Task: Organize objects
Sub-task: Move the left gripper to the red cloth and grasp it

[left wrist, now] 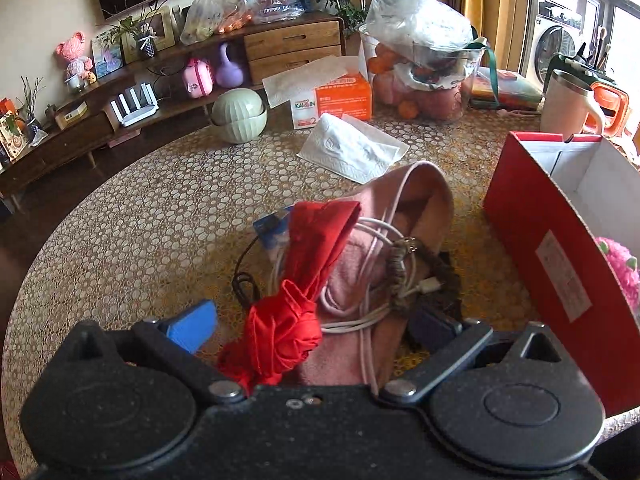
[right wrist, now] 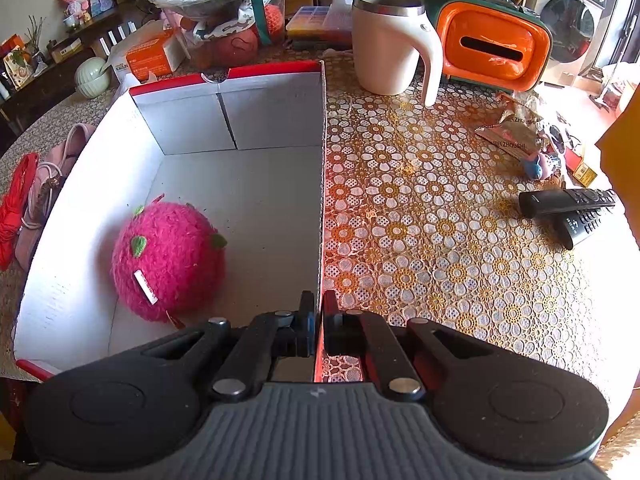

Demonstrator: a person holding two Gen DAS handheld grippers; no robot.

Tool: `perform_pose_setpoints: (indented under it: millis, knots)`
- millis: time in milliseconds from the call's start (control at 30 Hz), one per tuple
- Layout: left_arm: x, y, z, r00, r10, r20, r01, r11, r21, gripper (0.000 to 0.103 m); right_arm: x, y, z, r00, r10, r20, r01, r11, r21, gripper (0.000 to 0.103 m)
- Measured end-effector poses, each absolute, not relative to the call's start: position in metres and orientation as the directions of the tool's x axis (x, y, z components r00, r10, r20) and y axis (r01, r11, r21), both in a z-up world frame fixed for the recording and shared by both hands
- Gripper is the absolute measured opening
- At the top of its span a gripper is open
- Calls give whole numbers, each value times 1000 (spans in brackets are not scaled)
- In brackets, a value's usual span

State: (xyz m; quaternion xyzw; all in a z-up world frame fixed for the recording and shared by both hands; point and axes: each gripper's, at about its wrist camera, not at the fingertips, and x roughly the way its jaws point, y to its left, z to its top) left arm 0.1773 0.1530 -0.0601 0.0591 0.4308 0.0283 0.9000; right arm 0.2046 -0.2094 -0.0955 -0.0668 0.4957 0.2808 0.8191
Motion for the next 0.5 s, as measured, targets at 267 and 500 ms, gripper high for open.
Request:
perform_pose_setpoints:
  millis: [267,500]
  knots:
    - [189,173,-95,597,109,-795,-20,992,121,101,204,-204,-94,352,376,-857,-523,839,153,3]
    - [191,186,-110,576,104,-811,-36,994,102,93,203,-201,-94,352,361,-864,-525,840,137,3]
